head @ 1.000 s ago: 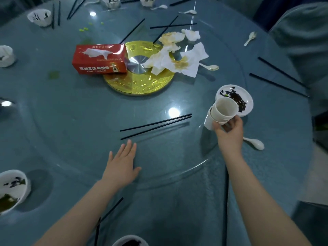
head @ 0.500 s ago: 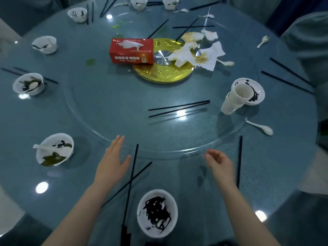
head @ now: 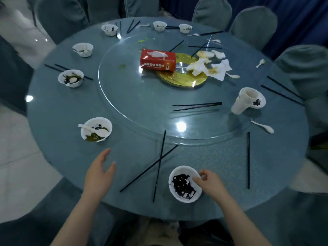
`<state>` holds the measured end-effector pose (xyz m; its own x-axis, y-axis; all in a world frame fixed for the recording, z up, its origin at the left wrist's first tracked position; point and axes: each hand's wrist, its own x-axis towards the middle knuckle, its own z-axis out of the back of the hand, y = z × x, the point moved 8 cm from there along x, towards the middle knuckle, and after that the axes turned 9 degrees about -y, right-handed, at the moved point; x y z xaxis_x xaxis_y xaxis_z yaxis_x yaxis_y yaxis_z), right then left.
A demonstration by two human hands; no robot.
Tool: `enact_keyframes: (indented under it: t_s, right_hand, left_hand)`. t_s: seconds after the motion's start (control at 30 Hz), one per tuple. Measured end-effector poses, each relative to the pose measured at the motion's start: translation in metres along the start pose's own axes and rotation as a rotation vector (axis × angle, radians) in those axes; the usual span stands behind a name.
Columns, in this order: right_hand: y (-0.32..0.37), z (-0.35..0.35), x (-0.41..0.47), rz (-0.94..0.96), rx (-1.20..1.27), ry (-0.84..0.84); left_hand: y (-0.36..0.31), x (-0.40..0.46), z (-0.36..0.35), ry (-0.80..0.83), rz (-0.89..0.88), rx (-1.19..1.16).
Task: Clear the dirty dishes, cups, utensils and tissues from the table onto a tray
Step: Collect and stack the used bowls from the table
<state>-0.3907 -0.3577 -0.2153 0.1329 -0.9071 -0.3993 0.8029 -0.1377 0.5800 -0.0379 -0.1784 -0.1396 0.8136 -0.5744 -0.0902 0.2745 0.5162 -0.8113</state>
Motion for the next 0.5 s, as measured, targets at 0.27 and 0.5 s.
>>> enact_keyframes:
  t_s: [0.27,0.5]
  right_hand:
    - [0.035,-0.016,-0.058,0.065,0.009,-0.207]
    - [0.109,-0.059,-0.107,0.079,0.332,-0.139]
  left_hand:
    - [0.05,-0.017,0.074,-0.005,0.109,-0.14]
    - [0.06,-0.036,0.114,0.058,0.082,-0.204]
